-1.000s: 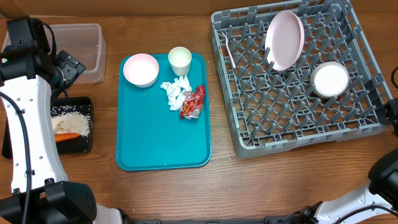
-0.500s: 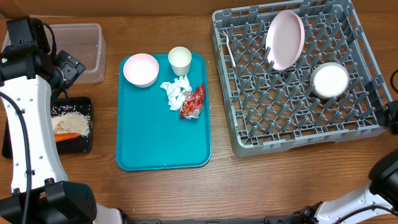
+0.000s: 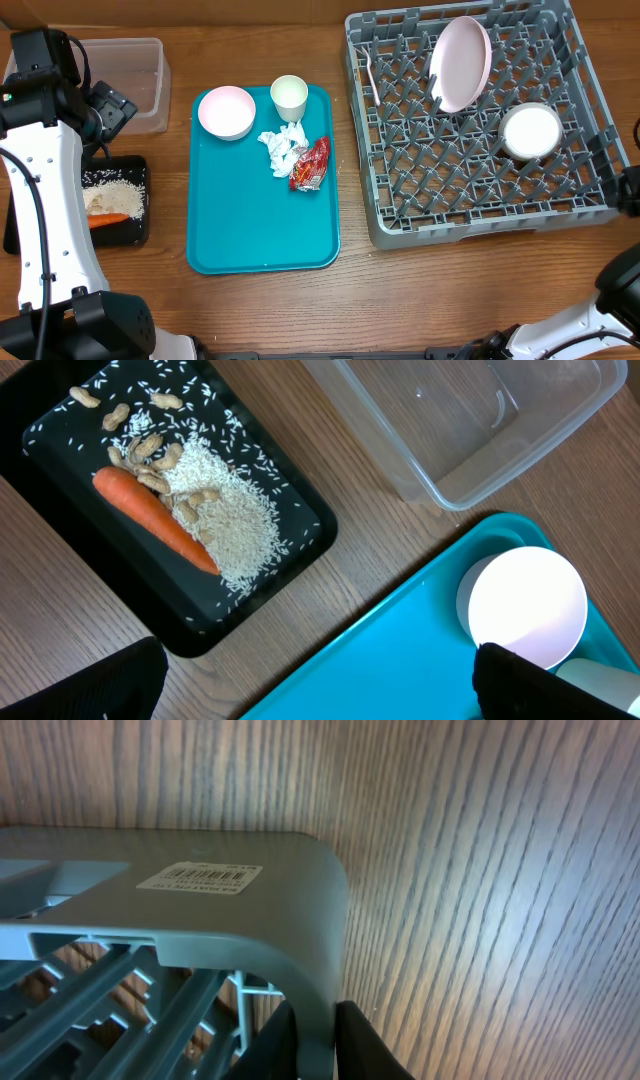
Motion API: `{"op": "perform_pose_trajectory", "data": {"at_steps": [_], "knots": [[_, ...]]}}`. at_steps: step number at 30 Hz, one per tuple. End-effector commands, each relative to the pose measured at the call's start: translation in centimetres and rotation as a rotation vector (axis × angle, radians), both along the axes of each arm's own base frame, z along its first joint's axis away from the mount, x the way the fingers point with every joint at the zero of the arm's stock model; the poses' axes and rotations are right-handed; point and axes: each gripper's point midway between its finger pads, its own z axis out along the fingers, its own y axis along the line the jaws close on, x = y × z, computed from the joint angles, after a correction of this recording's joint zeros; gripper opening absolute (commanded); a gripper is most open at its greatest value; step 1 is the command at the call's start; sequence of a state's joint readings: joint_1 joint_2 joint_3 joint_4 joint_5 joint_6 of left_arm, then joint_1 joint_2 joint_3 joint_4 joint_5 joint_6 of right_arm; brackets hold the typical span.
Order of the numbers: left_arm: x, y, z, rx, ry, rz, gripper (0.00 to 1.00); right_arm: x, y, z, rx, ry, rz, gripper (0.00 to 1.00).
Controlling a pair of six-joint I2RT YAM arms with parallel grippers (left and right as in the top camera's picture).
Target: Sort waste into correct bins and load items into the dishwasher rack
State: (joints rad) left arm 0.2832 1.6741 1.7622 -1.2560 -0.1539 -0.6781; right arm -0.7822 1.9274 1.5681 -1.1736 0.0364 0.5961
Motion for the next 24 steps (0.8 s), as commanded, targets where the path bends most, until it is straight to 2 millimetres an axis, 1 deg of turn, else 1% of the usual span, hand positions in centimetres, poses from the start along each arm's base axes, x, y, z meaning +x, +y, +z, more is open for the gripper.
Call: {"op": "perform_pose_trajectory", "data": {"at_steps": [1,9,11,13,18,24], "knots": [[0.0,0.1,-0.2,0.01,0.007,-0.003,1.0,-2.3,-2.1,0.0,-0.044,0.047,-0.072,0.15],[0.0,0.1,-0.2,0.01,0.007,-0.003,1.0,-2.4,-2.1,1.1,-0.063,0.03,-0.074,0.15],[0.0,0.1,-0.2,0.01,0.007,-0.003,1.0,-2.6,-1.9,1.4,-0.06,0.033,-0.075,0.1],[0.0,0.1,-0.2,0.01,0.007,-0.003,1.0,-2.8,-1.7,1.7,-0.059,0.035,-0.075,0.09],[0.0,0.1,-0.2,0.01,0.007,-0.003,1.0,-3.1,-1.4,2.2,-0.057,0.036,-0.075,0.11],[0.0,0.1,-0.2,0.01,0.007,-0.003,1.0,-3.1,-1.5,2.3,-0.062,0.033,-0.077,0.13]]}}
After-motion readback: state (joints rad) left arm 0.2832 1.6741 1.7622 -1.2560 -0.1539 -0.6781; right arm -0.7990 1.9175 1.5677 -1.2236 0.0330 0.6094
